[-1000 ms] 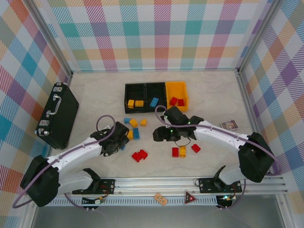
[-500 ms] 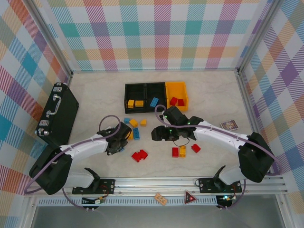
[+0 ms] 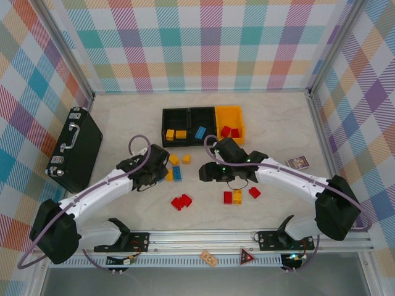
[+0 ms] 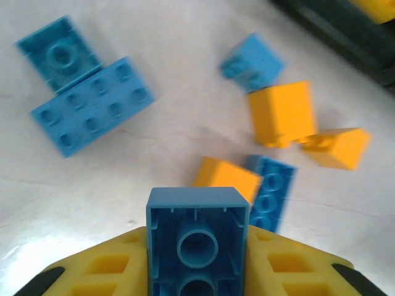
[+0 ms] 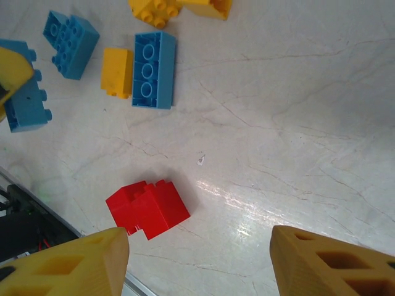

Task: Sort the legos into containers by color
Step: Pick up the lego from the bottom-left of the table, then place the lego in the container.

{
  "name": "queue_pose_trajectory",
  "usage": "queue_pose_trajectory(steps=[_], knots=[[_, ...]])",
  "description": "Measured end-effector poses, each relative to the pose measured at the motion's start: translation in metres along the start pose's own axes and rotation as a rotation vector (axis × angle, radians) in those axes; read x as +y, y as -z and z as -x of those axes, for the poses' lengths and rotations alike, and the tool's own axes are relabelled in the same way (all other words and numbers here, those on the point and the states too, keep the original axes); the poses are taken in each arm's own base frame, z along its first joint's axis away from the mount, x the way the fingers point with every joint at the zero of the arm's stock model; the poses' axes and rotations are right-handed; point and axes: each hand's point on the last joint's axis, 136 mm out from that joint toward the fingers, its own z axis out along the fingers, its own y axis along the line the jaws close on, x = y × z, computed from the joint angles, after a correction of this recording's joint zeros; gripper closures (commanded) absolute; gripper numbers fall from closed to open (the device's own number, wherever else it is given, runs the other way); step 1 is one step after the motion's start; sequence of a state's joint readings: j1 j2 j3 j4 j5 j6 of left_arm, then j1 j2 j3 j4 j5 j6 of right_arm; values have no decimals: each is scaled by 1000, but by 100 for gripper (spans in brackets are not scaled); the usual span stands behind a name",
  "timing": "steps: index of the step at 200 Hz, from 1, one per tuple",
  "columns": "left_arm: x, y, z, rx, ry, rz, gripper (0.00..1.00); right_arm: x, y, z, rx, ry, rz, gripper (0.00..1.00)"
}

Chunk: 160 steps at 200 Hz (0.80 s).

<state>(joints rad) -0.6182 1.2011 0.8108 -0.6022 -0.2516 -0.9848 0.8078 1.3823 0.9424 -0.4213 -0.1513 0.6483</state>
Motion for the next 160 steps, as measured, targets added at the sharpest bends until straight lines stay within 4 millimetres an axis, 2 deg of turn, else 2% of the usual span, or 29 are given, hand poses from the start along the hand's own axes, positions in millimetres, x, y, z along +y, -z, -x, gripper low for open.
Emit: queue_pose_trajectory(steps=[40,93,126,160], knots=[[-49,0,15,22,-84,-51,65,-15,20,17,-77,-43,-22,38],[-114,-17,20,66,-191,-103,65,-44,48,39,-171,-126,-63,38],[-148,-35,19,94,-248,-121,65,-58,53,43,-186,-156,-94,38],[-187,-55,27,94,-301,-148,65,-64,52,41,-182,-168,-107,38]])
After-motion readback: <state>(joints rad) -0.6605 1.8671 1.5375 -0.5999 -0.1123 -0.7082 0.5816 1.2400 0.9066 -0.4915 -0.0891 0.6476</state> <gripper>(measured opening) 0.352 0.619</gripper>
